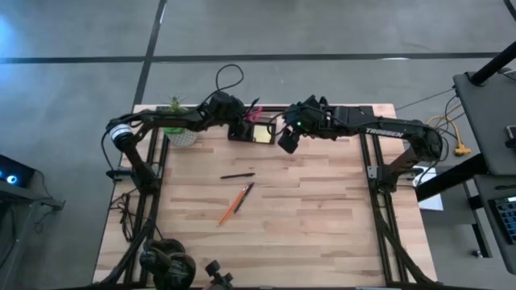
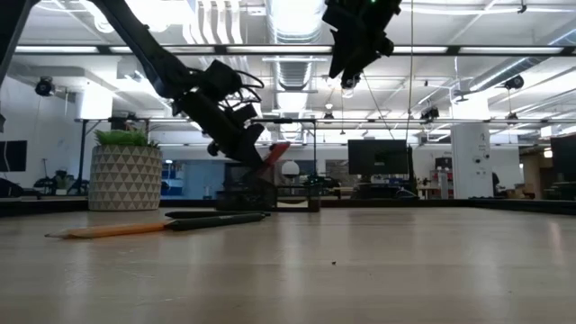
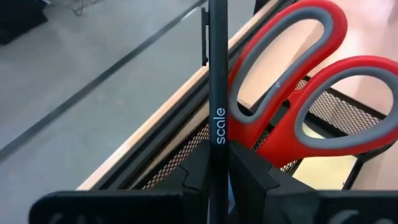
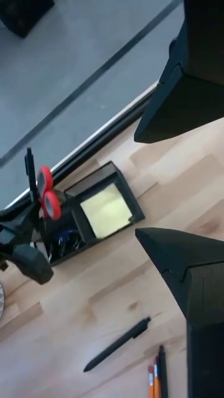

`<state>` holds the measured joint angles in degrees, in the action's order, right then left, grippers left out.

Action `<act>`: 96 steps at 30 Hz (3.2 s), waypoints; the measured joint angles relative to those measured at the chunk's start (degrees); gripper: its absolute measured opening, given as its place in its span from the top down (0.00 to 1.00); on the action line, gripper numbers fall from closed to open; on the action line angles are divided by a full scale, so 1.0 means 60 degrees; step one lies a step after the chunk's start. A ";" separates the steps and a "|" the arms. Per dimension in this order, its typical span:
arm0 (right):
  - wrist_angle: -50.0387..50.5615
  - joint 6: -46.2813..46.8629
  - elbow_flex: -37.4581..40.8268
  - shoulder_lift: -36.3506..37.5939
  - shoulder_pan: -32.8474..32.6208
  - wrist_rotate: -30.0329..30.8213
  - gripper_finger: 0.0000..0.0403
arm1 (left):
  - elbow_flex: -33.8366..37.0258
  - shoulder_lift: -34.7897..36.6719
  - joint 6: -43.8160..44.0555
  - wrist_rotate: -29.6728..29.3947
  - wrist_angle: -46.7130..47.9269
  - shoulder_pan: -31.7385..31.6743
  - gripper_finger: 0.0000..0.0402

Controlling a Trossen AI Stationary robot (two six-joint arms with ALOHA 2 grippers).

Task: Pick and place office supplies into organizer
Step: Put the top pen into the top left section of the black desk organizer

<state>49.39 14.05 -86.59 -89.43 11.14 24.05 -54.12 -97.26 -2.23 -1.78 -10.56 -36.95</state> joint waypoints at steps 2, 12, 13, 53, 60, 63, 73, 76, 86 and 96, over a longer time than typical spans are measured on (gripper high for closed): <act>-0.0012 -0.0137 0.0000 0.0000 0.0053 0.0008 0.43 | 0.0002 0.0099 0.0036 0.0004 0.0226 -0.0011 0.91; -0.0034 -0.0212 0.0000 0.0000 0.0164 0.0018 0.43 | 0.0052 0.0954 0.0059 0.0014 0.1184 0.0030 0.85; -0.0043 -0.0259 0.0000 0.0000 0.0177 0.0015 0.43 | 0.0049 0.1098 0.0057 0.0036 0.1342 0.0029 0.83; 0.0732 -0.0340 0.0306 -0.0007 0.0458 -0.0838 0.43 | 0.1223 0.2934 0.0307 0.0999 0.5963 0.5770 0.66; 0.0722 -0.0337 0.0635 -0.0007 0.0372 -0.0838 0.43 | 0.1211 0.1482 0.0567 0.0810 0.5335 0.4942 0.66; 0.0719 -0.0337 0.0648 -0.0007 0.0356 -0.0841 0.43 | 0.1186 0.1179 0.0558 0.1209 0.5252 0.4626 0.66; 0.0619 -0.0340 0.0652 -0.0007 0.0356 -0.0830 0.43 | 0.1157 0.0307 0.0079 0.1508 0.5035 0.4335 0.73; 0.0606 -0.0340 0.0652 -0.0007 0.0357 -0.0804 0.43 | 0.1150 0.0215 -0.0158 0.1367 0.5025 0.4331 0.85; 0.0369 -0.0340 0.0652 -0.0007 0.0367 -0.0761 0.43 | 0.1158 0.1232 0.0829 0.0745 0.4407 0.4280 0.97; -0.0060 -0.0111 0.0652 -0.0007 0.0374 -0.0736 0.43 | 0.0938 0.3573 0.1233 -0.2049 0.1231 0.2625 0.98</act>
<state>49.03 13.39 -82.67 -89.47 13.39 19.64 -48.49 -75.82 5.17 -14.07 -3.17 -21.20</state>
